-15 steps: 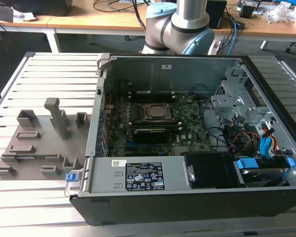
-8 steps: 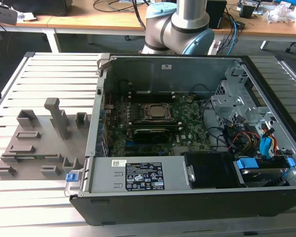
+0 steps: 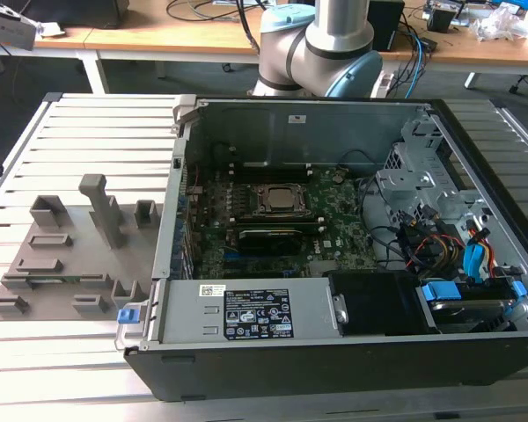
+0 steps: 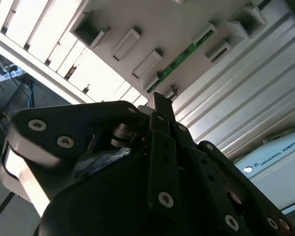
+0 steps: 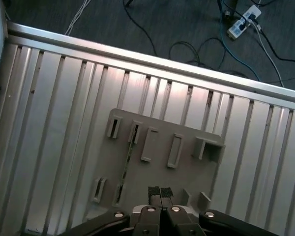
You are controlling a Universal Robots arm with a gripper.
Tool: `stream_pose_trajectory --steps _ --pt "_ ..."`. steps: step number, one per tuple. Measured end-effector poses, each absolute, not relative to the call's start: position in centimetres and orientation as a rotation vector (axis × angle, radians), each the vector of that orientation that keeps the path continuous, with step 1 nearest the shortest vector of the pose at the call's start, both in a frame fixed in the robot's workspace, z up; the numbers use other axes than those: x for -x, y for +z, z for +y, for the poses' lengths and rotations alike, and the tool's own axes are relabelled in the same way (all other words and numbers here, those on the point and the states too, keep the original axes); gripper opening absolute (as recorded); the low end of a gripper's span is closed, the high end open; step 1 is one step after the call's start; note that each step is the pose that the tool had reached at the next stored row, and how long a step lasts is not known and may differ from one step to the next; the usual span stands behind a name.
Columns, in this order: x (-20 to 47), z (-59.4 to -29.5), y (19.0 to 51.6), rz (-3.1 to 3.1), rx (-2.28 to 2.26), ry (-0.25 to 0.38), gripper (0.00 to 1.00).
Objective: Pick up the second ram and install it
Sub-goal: 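Pick up the second ram and move it above second insertion slot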
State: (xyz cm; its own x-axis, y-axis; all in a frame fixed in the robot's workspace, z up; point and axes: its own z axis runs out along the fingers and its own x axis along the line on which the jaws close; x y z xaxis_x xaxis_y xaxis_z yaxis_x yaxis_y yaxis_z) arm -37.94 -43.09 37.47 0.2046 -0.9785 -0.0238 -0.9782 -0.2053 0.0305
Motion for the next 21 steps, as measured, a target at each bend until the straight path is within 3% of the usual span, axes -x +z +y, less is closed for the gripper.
stream_pose_trajectory --steps 14,15,16,17,18,19,21 --pt "37.94 -43.09 37.4 -2.363 -2.066 -0.06 0.1" --pt "37.94 -43.09 37.4 -2.363 -2.066 -0.06 0.16" --pt "37.94 -43.09 37.4 -2.363 -2.066 -0.06 0.16" --pt "37.94 -43.09 37.4 -2.363 -2.066 -0.06 0.29" --pt "37.94 -43.09 37.4 -2.363 -2.066 -0.06 0.29" --pt "37.94 -43.09 37.4 -2.363 -2.066 -0.06 0.36" --pt "37.93 -43.09 37.39 -2.363 -2.066 -0.06 0.36"
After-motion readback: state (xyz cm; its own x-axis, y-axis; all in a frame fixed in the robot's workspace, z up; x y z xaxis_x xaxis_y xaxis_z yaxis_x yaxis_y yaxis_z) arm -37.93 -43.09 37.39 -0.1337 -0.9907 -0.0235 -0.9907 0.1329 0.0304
